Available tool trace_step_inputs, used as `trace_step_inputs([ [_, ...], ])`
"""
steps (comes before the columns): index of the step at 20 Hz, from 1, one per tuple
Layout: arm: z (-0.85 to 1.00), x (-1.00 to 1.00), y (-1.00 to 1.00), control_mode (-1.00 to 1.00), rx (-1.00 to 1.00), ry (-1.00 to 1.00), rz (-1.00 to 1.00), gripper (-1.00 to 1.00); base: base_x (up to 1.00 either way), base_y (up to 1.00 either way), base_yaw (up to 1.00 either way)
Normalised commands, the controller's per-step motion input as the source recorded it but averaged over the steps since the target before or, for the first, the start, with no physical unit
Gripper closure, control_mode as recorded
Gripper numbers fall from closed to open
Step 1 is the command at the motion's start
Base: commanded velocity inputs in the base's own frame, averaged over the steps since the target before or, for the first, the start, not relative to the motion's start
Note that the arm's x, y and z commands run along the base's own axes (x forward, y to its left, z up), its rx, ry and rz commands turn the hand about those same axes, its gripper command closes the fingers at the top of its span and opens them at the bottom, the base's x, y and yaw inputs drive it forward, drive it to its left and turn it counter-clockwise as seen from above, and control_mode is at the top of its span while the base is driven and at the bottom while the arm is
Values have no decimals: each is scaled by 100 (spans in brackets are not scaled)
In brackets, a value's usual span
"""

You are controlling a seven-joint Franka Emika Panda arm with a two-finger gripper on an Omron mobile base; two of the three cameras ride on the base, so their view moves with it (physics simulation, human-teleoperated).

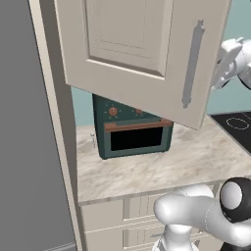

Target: Pick the sponge and spray from the cabinet and place them on the counter.

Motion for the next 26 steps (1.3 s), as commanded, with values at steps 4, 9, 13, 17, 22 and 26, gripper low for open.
trace_step_inputs([
  [4, 0, -53, 44, -100, -1, -19, 0, -100, 0, 0, 0],
  [9, 0, -52, 48, -100, 0, -21, 0, -100, 0, 0, 0],
  [13, 0, -46, 52, -100, 0, -21, 0, -100, 0, 0, 0],
  [17, 0, -42, 62, -100, 0, -20, 0, -100, 0, 0, 0],
  [22, 0, -28, 41, -100, 0, -17, 0, -100, 0, 0, 0],
  [26, 0, -20, 12, -100, 0, -16, 0, -100, 0, 0, 0],
])
